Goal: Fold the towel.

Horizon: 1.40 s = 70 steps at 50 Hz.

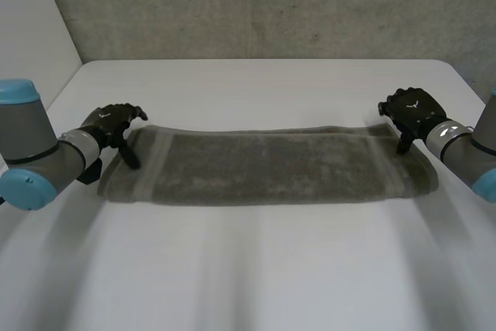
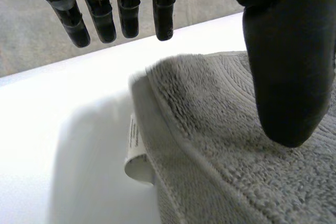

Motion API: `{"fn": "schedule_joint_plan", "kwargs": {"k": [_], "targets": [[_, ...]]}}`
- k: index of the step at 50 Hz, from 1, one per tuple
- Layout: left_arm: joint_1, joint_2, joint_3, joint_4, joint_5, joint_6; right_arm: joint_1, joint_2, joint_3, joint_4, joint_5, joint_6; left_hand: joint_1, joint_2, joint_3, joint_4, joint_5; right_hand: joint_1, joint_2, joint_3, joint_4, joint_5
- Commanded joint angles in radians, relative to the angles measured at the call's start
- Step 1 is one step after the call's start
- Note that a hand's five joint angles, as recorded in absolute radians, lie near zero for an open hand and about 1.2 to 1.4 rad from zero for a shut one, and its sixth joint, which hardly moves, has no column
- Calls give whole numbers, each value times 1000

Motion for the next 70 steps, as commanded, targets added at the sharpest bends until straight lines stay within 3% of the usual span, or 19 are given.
{"fn": "schedule_joint_plan", "kwargs": {"k": [1, 5, 14, 26, 37, 42, 58, 64, 70], "targets": [[-5, 54, -22, 0, -33, -2, 2, -61, 47, -17, -8, 27, -79, -63, -48, -54, -35, -260, -293, -47, -76, -199], [-8, 120, -68, 3, -35, -2, 2, -112, 76, -47, -9, 73, -79, -63, -48, -54, -35, -260, -293, -47, -76, -199], [-9, 260, -202, 23, -42, -9, -10, -388, 329, -186, -19, 236, -71, -54, -48, -54, -26, -260, -293, -47, -76, -199], [-20, 430, -469, 141, -39, -10, -15, -569, 561, -5, -17, 205, -65, -48, -48, -54, -20, -260, -293, -47, -76, -199], [-15, 498, -561, 174, -35, -10, -82, -551, 699, 16, -35, 59, -74, -57, -48, -54, -29, -260, -293, -47, -76, -199], [-20, 499, -573, 188, -35, -10, -121, -462, 713, -25, -77, -16, -74, -57, -48, -54, -29, -106, -139, -47, -76, -46], [-22, 499, -592, 190, -36, -10, -121, -341, 690, -220, -77, -17, -79, -63, -48, -54, -35, 255, 222, -47, -76, 316], [-22, 501, -596, 190, -36, -10, -116, -302, 671, -241, -78, -19, -79, -63, -48, -54, -35, 446, 413, -47, -76, 506], [-23, 501, -598, 190, -36, -10, -116, -287, 662, -241, -78, -19, -82, -66, -48, -54, -38, 496, 463, -47, -76, 557]]}}
